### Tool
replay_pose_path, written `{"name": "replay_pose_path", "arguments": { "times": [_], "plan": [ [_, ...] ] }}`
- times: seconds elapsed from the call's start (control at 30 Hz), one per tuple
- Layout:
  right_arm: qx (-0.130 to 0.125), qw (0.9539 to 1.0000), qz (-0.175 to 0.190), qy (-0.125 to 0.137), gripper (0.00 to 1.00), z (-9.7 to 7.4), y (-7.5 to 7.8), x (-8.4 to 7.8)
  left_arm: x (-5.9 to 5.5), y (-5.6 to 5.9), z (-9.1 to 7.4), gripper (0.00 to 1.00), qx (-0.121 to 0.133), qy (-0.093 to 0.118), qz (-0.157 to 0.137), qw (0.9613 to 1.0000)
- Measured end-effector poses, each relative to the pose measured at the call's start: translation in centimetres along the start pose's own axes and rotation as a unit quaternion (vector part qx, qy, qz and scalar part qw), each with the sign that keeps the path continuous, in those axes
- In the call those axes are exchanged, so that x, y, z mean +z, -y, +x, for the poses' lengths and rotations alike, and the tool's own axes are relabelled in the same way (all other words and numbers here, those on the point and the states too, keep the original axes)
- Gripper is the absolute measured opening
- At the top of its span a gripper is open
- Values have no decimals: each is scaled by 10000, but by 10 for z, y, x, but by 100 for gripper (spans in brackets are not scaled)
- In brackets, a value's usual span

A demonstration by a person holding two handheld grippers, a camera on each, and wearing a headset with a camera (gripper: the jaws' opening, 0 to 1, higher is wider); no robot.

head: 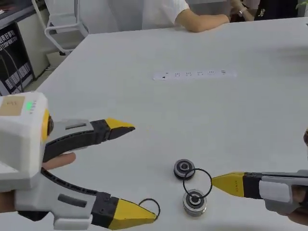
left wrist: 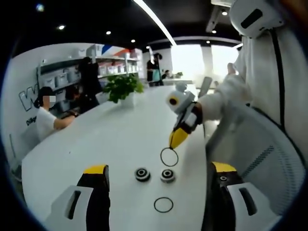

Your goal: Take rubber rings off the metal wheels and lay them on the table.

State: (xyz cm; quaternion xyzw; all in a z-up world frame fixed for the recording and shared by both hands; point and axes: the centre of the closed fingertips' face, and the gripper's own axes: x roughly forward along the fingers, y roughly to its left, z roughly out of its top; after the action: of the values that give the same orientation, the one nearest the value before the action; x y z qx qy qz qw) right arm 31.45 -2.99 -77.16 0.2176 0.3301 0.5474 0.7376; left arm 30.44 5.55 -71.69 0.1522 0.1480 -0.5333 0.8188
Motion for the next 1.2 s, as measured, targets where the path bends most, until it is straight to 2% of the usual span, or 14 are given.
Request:
{"name": "replay_pose_path", "arguments": {
  "times": [0.1, 0.17, 0.27, 0.37, 0.57, 1.0, 1.2],
  "plan": [
    [22, 10000, -86, -30, 0, 1, -5, 4, -2, -2, -10, 91, 130, -5, -6, 9999],
    [42, 9999, -130, -51, 0, 2, -7, 5, -2, -6, -18, 94, 323, 63, -91, 9994],
    [57, 9997, -218, -123, 0, 4, -11, 7, -5, -8, -29, 98, 482, 101, -186, 9986],
    [63, 9996, -230, -156, 0, 7, -13, 8, -10, -8, -37, 100, 602, 95, -240, 9979],
    [148, 9989, -332, -306, 0, 14, -21, 7, -27, -6, -52, 100, 860, 35, -447, 9953],
    [226, 9952, -551, -775, 0, 32, -28, 0, -56, 0, -73, 100, 1170, -112, -802, 9898],
    [277, 9906, -729, -1127, 0, 43, -29, -9, -61, 1, -81, 100, 1273, -92, -898, 9877]
  ]
}}
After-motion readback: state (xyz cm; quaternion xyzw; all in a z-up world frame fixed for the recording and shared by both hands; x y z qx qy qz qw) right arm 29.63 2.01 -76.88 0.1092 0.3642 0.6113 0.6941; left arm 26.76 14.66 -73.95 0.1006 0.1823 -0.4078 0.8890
